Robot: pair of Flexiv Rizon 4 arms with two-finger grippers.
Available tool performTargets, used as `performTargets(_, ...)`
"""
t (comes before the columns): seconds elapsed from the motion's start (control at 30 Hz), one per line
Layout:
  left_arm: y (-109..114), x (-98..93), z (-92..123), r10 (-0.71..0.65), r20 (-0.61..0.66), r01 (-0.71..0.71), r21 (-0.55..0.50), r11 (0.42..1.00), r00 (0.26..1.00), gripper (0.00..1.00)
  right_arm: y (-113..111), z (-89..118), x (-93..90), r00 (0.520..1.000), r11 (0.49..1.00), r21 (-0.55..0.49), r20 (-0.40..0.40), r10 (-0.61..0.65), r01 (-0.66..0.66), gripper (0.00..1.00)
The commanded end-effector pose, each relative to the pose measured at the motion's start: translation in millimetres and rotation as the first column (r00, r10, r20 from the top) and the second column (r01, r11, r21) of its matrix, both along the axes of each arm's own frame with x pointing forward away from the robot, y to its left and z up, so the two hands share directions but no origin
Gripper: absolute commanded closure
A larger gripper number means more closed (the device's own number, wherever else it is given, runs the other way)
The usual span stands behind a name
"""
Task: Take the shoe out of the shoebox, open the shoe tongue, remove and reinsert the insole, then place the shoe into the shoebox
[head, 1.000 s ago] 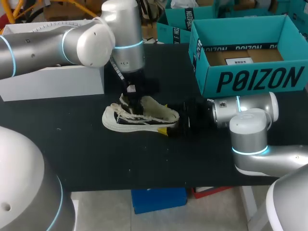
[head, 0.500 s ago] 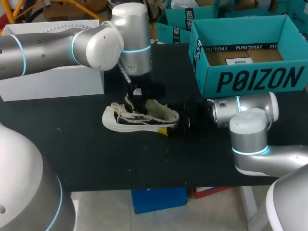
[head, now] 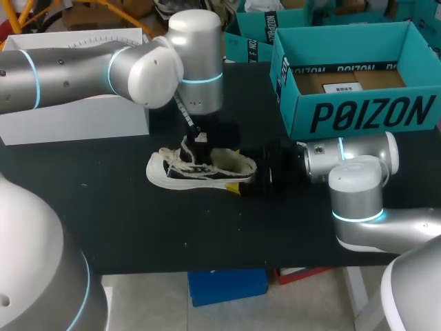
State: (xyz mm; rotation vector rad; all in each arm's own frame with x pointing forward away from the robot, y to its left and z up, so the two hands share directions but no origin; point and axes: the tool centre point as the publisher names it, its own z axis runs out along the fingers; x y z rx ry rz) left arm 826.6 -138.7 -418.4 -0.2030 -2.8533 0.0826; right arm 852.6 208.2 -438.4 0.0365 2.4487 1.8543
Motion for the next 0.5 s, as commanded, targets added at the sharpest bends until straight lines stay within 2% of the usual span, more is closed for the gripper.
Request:
performTargets(0.03,-0.8,-5.7,-6.3,0.000,0.009,0.000,0.004,1.000,1.000,1.00,1.9,-9.8,0.3,1.000,1.000,0.001,-0.001,-0.002,0.002,1.00)
performTargets(0.07,-0.7,-5.7,-6.5,0.000,0.009,0.000,0.004,1.000,1.000,1.00,1.9,-9.8,0.3,1.000,1.000,0.001,-0.001,-0.002,0.002,1.00)
performTargets(0.1,-0.4,-5.6,-6.8,0.000,0.009,-0.001,0.004,1.000,1.000,0.93,1.9,-9.8,0.3,1.000,1.000,0.001,-0.001,-0.002,0.002,1.00)
performTargets(0.23,1.8,-4.9,-9.8,0.006,0.011,-0.006,0.002,1.000,1.000,0.55,1.9,-9.8,0.3,1.000,1.000,0.001,-0.001,-0.002,0.002,1.00)
performTargets(0.27,2.4,-4.8,-12.0,0.007,0.009,-0.007,0.003,1.000,1.000,0.50,1.9,-9.8,0.3,1.000,1.000,0.001,-0.001,-0.002,0.002,1.00)
performTargets(0.33,3.7,-4.7,-14.4,0.012,0.009,-0.012,0.000,1.000,1.000,0.56,1.9,-9.8,0.3,1.000,1.000,0.001,-0.001,-0.002,0.002,1.00)
performTargets(0.5,8.5,-4.6,-21.4,0.040,0.067,-0.041,0.019,0.999,0.997,0.62,1.9,-9.8,0.3,1.000,1.000,0.001,-0.001,-0.002,0.002,1.00)
